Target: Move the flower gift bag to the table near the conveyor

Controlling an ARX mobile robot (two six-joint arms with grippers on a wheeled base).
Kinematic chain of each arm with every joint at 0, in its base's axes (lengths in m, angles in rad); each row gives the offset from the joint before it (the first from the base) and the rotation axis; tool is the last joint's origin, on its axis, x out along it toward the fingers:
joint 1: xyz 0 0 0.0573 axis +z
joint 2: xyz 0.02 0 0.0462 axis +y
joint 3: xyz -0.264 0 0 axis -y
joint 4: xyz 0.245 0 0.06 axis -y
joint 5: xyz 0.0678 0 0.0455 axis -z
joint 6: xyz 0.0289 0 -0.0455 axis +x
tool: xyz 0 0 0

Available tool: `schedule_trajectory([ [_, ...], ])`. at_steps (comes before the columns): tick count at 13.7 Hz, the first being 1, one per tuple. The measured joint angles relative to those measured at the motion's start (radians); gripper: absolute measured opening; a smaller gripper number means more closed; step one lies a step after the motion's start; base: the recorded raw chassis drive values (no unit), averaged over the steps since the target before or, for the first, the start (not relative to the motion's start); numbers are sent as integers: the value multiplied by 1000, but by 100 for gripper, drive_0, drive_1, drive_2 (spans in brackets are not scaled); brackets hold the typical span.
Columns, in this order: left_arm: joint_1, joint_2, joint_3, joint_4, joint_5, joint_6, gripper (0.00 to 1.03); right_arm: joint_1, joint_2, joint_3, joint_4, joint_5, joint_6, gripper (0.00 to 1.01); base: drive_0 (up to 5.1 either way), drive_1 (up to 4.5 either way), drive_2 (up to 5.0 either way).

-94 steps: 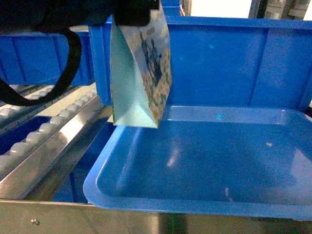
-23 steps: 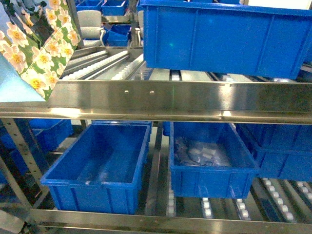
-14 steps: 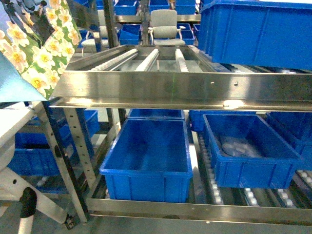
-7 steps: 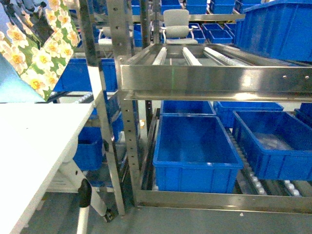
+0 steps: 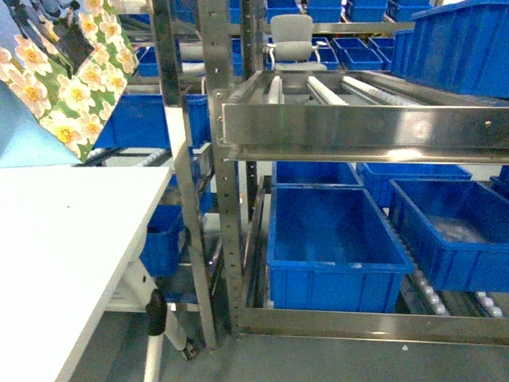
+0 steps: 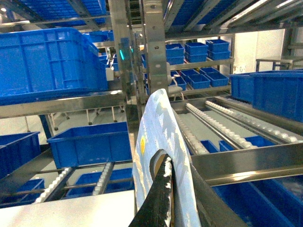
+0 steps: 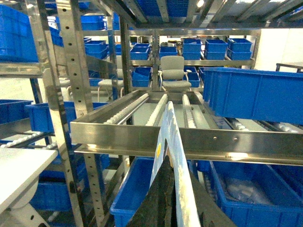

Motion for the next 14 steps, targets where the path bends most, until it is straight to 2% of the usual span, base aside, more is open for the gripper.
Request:
schedule_trajectory([
  [8,0,-1,0,0,0,0,3,0,0,0,-1,0,0,2,-490,143,334],
  [14,0,-1,0,-1,0,0,3,0,1,0,0,0,0,2,-484,248,248],
])
